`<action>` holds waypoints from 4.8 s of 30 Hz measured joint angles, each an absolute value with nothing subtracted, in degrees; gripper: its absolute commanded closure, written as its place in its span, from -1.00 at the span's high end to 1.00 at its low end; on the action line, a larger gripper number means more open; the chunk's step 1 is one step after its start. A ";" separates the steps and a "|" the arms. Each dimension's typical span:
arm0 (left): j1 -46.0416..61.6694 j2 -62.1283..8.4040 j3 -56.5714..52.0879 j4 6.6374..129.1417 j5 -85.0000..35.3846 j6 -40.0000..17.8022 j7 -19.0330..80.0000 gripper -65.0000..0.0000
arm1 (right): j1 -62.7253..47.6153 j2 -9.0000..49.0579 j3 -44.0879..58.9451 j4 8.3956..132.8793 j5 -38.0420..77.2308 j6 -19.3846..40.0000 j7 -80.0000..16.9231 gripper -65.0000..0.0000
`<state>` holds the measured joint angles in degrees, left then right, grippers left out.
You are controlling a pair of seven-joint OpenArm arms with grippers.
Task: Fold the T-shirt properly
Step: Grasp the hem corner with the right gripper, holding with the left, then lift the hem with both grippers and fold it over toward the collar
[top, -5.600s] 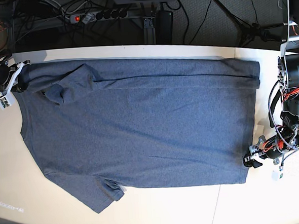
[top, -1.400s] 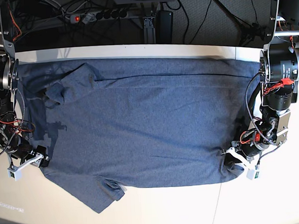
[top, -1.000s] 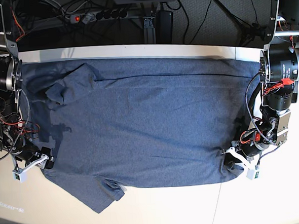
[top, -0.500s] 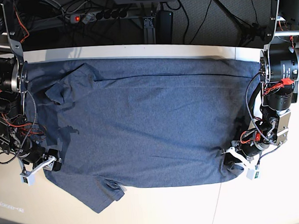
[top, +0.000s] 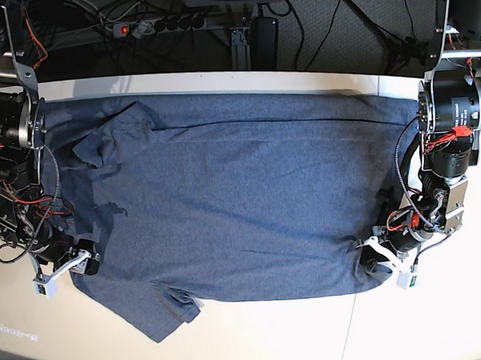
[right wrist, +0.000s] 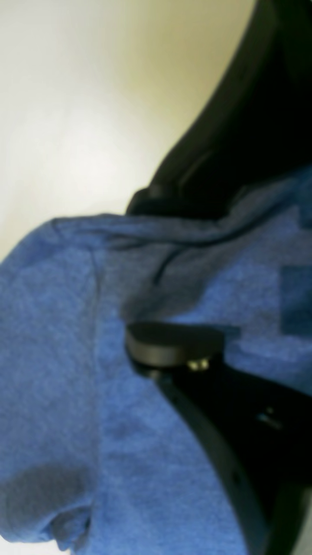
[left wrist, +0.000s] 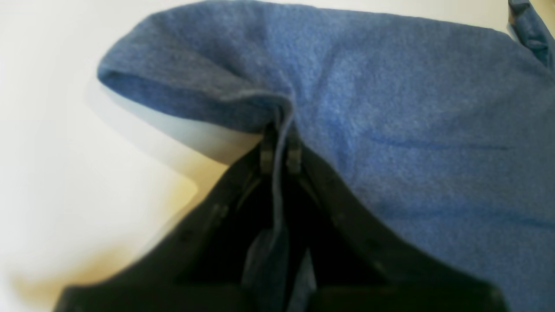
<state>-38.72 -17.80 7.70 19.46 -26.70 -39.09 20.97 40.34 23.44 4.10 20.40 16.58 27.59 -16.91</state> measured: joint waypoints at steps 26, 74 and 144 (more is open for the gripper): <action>-38.74 -17.80 7.70 19.46 -26.85 -39.09 21.26 -1.00 | 40.32 20.67 4.10 20.38 14.48 27.62 -12.64 0.09; -39.09 -22.74 7.92 19.09 -31.73 -40.16 24.43 -1.00 | 39.48 25.10 3.88 21.06 13.89 27.73 -5.17 -1.00; -26.02 -31.75 8.21 47.46 -68.58 -39.94 64.10 -1.00 | 16.47 28.21 7.77 45.28 17.02 27.94 -4.16 0.19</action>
